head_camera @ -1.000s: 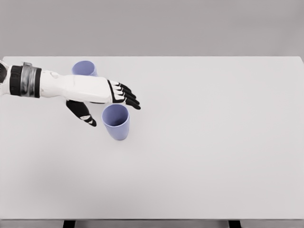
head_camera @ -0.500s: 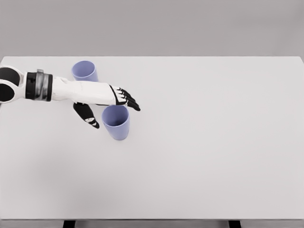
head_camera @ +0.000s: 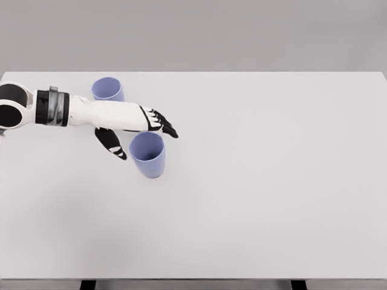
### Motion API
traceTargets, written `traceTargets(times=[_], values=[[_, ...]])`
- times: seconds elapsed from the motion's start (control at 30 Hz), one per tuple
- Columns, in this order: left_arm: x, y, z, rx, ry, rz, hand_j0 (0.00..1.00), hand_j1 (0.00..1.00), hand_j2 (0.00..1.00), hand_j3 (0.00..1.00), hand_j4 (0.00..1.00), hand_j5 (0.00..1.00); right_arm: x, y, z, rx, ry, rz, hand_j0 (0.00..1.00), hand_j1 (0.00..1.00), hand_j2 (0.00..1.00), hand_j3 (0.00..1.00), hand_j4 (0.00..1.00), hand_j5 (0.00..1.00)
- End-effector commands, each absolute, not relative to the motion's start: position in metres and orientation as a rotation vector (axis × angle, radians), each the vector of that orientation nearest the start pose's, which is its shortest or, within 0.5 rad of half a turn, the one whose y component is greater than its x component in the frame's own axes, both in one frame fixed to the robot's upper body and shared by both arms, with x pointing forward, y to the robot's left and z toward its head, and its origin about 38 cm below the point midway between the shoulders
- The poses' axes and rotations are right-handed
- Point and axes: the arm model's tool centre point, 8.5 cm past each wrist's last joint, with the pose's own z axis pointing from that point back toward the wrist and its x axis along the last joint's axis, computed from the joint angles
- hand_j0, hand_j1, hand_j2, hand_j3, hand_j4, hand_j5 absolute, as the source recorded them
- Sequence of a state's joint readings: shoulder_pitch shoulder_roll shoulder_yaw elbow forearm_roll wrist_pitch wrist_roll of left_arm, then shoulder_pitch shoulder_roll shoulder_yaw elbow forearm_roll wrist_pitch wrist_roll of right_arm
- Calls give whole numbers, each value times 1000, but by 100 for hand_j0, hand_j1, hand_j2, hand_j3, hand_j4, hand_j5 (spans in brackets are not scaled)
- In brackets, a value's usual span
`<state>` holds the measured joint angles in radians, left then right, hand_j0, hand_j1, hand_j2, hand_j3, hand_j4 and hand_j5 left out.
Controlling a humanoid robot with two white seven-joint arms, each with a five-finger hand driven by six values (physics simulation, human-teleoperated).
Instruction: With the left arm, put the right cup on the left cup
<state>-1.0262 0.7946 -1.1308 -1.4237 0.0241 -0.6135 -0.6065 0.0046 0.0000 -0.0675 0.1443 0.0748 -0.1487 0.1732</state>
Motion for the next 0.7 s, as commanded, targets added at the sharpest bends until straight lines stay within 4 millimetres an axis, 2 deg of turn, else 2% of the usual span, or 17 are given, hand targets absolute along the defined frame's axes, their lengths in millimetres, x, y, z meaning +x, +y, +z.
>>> traceTargets(times=[0.0, 0.13, 0.23, 0.67], values=[[444, 225, 239, 31, 2010, 3035, 100, 100, 100, 100, 100, 100, -37, -253, -257, 97, 1, 7, 100, 100, 100, 100, 100, 100], [446, 228, 233, 16, 2023, 3047, 100, 100, 100, 100, 100, 100, -38, -253, -257, 97, 2, 7, 100, 100, 100, 100, 100, 100], [447, 222, 225, 52, 2036, 3047, 100, 100, 100, 100, 100, 100, -39, -253, -257, 99, 4, 6, 100, 100, 100, 100, 100, 100], [446, 220, 207, 90, 2026, 3079, 100, 100, 100, 100, 100, 100, -37, -253, -257, 97, 1, 7, 100, 100, 100, 100, 100, 100]])
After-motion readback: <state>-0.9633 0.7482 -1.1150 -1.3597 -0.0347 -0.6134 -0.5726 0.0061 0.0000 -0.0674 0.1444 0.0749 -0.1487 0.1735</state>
